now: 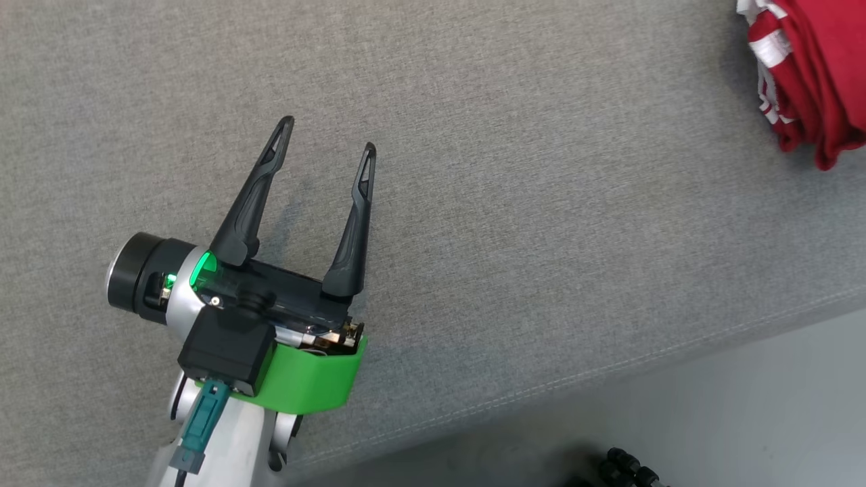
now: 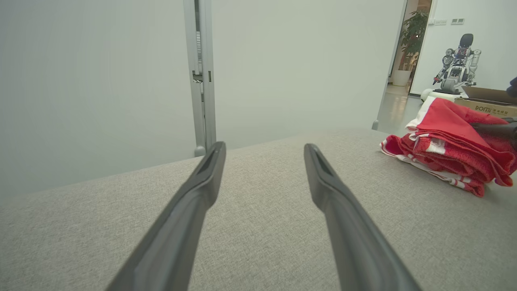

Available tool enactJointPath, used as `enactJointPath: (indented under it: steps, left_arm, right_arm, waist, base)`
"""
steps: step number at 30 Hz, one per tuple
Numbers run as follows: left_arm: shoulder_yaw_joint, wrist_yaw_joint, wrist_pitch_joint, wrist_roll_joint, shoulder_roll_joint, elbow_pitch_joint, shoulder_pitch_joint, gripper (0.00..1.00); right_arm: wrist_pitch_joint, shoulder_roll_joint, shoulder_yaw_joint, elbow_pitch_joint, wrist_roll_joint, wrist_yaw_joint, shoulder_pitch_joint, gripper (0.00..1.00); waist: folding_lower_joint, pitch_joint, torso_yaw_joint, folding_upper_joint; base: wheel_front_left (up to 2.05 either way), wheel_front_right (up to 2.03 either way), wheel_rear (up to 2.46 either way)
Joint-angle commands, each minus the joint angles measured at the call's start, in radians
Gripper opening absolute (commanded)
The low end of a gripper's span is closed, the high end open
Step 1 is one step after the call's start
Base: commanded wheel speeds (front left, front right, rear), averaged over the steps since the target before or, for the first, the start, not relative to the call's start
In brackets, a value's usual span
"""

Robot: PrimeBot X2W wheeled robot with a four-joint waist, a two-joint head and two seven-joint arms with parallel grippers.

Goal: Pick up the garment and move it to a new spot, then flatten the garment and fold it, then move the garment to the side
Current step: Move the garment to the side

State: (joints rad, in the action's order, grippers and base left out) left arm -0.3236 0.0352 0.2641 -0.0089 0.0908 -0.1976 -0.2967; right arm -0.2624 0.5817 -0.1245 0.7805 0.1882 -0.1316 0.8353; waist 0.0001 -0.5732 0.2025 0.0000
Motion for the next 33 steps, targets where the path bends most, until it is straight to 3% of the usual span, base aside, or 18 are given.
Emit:
enactJointPath:
  steps: [1, 7, 8, 9, 10, 15, 21, 33]
  left_arm:
    - [-0.001, 0.004, 0.000, 0.006, 0.009, -0.002, -0.023, 1.00]
    - [-0.004, -0.002, 0.000, 0.004, 0.008, 0.003, -0.036, 1.00]
    - [-0.005, -0.003, 0.000, 0.002, 0.007, 0.005, -0.037, 1.00]
    - [-0.005, -0.006, 0.000, 0.000, 0.006, 0.006, -0.038, 1.00]
    - [-0.005, -0.009, 0.000, -0.003, 0.005, 0.007, -0.037, 1.00]
    - [-0.008, -0.016, 0.000, -0.015, 0.000, 0.018, -0.022, 1.00]
    - [-0.007, -0.029, 0.000, -0.028, -0.004, 0.048, 0.010, 1.00]
    - [0.036, -0.100, -0.014, -0.211, -0.032, 0.227, 0.121, 1.00]
  right_arm:
    - [-0.003, 0.017, -0.007, 0.033, -0.026, 0.002, 0.035, 0.00]
    - [-0.003, 0.033, 0.023, 0.128, -0.092, 0.002, 0.090, 0.00]
    - [-0.003, 0.036, 0.030, 0.146, -0.111, 0.002, 0.097, 0.42]
    - [-0.003, 0.036, 0.040, 0.159, -0.122, 0.002, 0.107, 0.90]
    - [-0.003, 0.034, 0.055, 0.171, -0.129, 0.002, 0.116, 1.00]
    - [-0.003, 0.024, 0.122, 0.196, -0.205, 0.002, 0.127, 1.00]
    - [-0.003, -0.039, 0.141, 0.110, -0.308, 0.002, 0.102, 1.00]
    - [-0.003, -0.243, 0.039, -0.078, -0.254, 0.002, -0.092, 1.00]
  waist:
    - [-0.0001, -0.029, -0.025, 0.0000]
    - [-0.0001, -0.039, -0.047, 0.0000]
    - [-0.0001, -0.037, -0.051, 0.0000]
    - [-0.0001, -0.035, -0.055, 0.0000]
    - [-0.0001, -0.031, -0.058, 0.0000]
    - [-0.0001, 0.001, -0.066, 0.0000]
    - [-0.0001, 0.067, -0.071, 0.0000]
    - [-0.0001, 0.257, -0.122, 0.0000]
  base:
    - [0.00, 0.00, 0.00]
    - [0.00, 0.00, 0.00]
    - [0.00, 0.00, 0.00]
    - [0.00, 0.00, 0.00]
    - [0.00, 0.00, 0.00]
    - [0.00, 0.00, 0.00]
    - [0.00, 0.00, 0.00]
    - [0.00, 0.00, 0.00]
